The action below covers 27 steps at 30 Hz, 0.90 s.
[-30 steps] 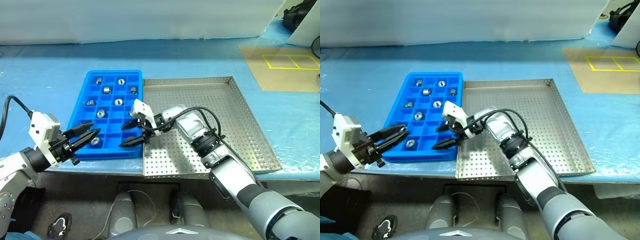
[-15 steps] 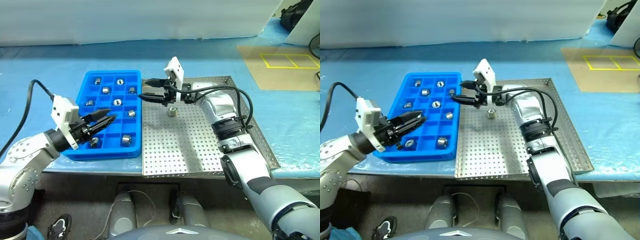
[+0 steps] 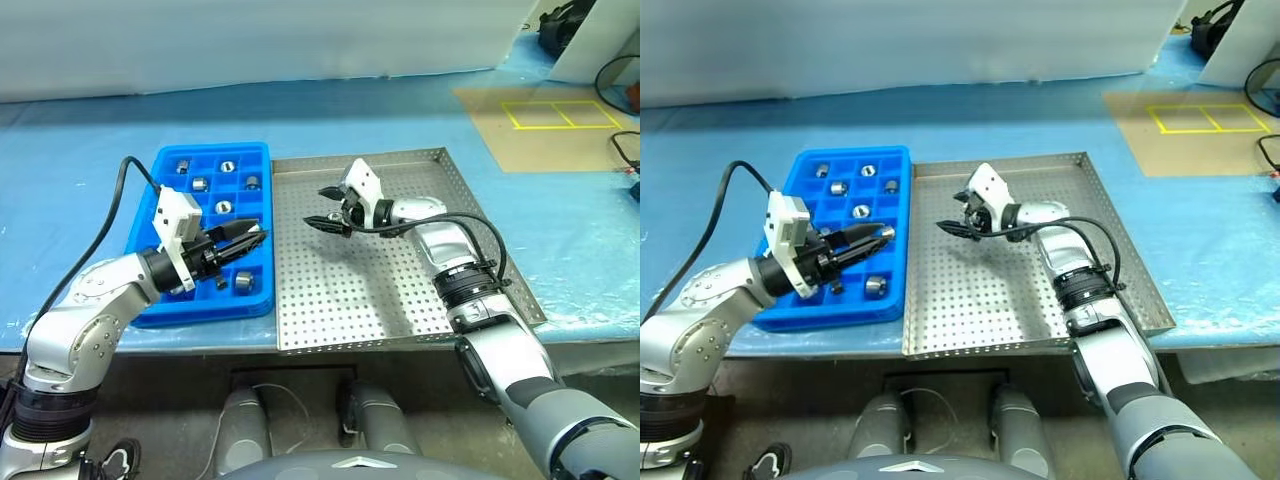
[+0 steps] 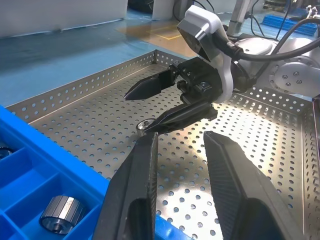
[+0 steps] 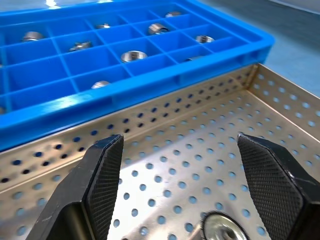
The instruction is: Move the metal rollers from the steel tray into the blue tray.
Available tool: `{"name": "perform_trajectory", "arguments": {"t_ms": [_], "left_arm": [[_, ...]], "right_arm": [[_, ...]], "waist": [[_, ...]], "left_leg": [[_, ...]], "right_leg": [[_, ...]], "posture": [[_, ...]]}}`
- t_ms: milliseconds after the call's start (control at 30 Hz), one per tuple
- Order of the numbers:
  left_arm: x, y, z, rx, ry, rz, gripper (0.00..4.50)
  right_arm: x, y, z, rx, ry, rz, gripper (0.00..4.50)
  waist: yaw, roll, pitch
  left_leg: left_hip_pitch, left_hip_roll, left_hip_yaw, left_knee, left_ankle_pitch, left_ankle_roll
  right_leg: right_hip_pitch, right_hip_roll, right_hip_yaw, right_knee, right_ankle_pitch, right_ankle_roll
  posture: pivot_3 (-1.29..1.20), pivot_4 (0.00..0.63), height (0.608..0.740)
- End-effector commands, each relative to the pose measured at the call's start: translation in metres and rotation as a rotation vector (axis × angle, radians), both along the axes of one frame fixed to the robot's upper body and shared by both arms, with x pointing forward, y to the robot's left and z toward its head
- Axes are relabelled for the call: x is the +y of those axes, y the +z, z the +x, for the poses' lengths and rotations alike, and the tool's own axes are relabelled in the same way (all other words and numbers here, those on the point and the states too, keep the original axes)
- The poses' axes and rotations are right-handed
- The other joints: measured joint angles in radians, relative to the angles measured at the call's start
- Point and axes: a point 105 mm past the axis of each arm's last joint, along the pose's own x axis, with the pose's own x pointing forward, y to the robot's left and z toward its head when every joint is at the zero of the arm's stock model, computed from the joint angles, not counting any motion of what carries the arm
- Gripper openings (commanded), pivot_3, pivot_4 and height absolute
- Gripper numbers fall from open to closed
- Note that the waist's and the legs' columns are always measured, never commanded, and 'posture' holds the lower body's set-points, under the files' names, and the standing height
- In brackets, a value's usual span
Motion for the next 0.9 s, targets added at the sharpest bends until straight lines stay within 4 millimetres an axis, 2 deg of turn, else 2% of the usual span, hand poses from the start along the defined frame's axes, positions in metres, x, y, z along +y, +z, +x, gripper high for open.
{"name": "perform_trajectory", "arguments": {"t_ms": [33,167,300,500,767,867,900], "left_arm": [[0.001,0.003,0.001,-0.042,-0.003,0.031,1.56],[0.001,0.002,0.003,-0.044,-0.008,0.031,1.56],[0.000,0.002,0.003,-0.045,-0.014,0.029,1.56],[0.000,0.000,0.002,-0.039,-0.019,0.035,1.56],[0.000,-0.002,0.003,-0.035,-0.014,0.035,1.56],[-0.001,-0.002,0.003,-0.034,-0.012,0.035,1.56],[-0.001,-0.003,0.003,-0.034,-0.013,0.036,1.56]], "right_arm": [[0.002,0.012,0.007,-0.064,-0.049,0.040,3.72],[-0.003,-0.009,0.013,-0.016,-0.113,0.020,3.72],[-0.003,-0.026,0.010,0.019,-0.122,0.003,3.72],[-0.012,-0.034,0.018,0.054,-0.218,0.025,3.72],[-0.017,-0.049,0.015,0.081,-0.220,-0.006,3.72],[-0.016,-0.049,0.014,0.076,-0.211,0.002,3.72],[-0.015,-0.047,0.013,0.075,-0.203,0.011,3.34]], "waist": [[-0.001,0.000,0.000],[-0.001,0.000,0.000],[0.000,0.000,0.000],[-0.001,0.000,0.000],[-0.001,0.000,0.000],[-0.001,0.000,0.000],[-0.001,0.000,0.000]], "left_leg": [[0.000,0.000,0.000,0.000,0.000,0.000],[0.000,0.000,0.000,0.000,0.000,0.000],[0.000,0.000,0.000,0.000,0.000,0.000],[0.000,0.000,0.000,0.000,0.000,0.000],[0.000,0.000,0.000,0.000,0.000,0.001],[0.000,0.000,0.000,0.000,0.000,0.000],[0.000,0.000,0.000,0.000,0.000,0.000]], "right_leg": [[0.000,0.000,0.000,0.000,0.000,0.000],[0.000,0.000,0.000,0.000,0.000,0.000],[0.000,0.000,0.000,0.000,0.000,0.000],[0.000,0.000,0.000,0.000,0.000,0.000],[0.000,0.000,0.000,0.000,0.000,-0.001],[0.000,0.000,0.000,0.000,0.000,-0.001],[0.000,0.000,0.000,0.000,0.000,-0.001]], "posture": [[-0.19,0.150,0.740],[-0.19,0.150,0.740],[-0.19,0.150,0.740],[-0.20,0.150,0.740],[-0.20,0.150,0.740],[-0.20,0.150,0.740],[-0.21,0.150,0.740]]}}
